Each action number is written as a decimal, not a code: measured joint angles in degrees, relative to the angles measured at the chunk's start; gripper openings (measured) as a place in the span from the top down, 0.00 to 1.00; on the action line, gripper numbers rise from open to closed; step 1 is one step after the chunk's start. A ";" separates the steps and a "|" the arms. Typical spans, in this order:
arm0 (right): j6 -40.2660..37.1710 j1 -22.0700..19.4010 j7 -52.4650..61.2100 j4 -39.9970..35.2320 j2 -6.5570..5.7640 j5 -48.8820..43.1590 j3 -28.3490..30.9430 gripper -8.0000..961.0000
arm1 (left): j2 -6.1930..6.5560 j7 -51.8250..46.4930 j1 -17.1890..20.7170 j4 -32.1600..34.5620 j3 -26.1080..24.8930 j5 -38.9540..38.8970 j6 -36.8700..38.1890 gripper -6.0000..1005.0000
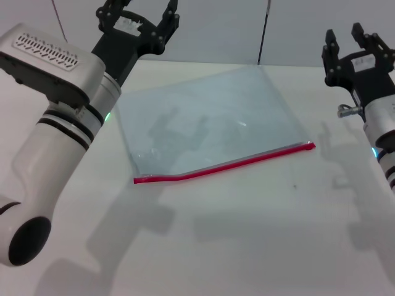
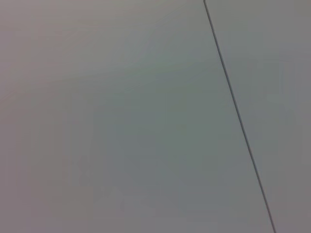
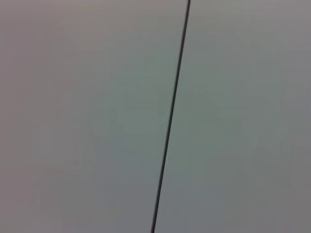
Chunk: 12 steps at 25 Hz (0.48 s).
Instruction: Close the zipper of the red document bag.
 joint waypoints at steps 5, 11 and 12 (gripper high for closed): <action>0.05 0.62 0.02 0.28 0.00 0.03 -0.19 0.55 | -0.05 0.03 -0.57 0.15 0.01 0.27 0.04 0.29; 0.24 1.45 0.05 -0.12 0.00 0.09 0.11 0.55 | 0.08 0.52 -1.37 0.16 0.00 0.40 0.10 0.29; 0.27 1.58 0.09 -0.13 0.00 0.14 0.20 0.55 | 0.08 0.54 -1.46 0.16 0.00 0.34 0.12 0.29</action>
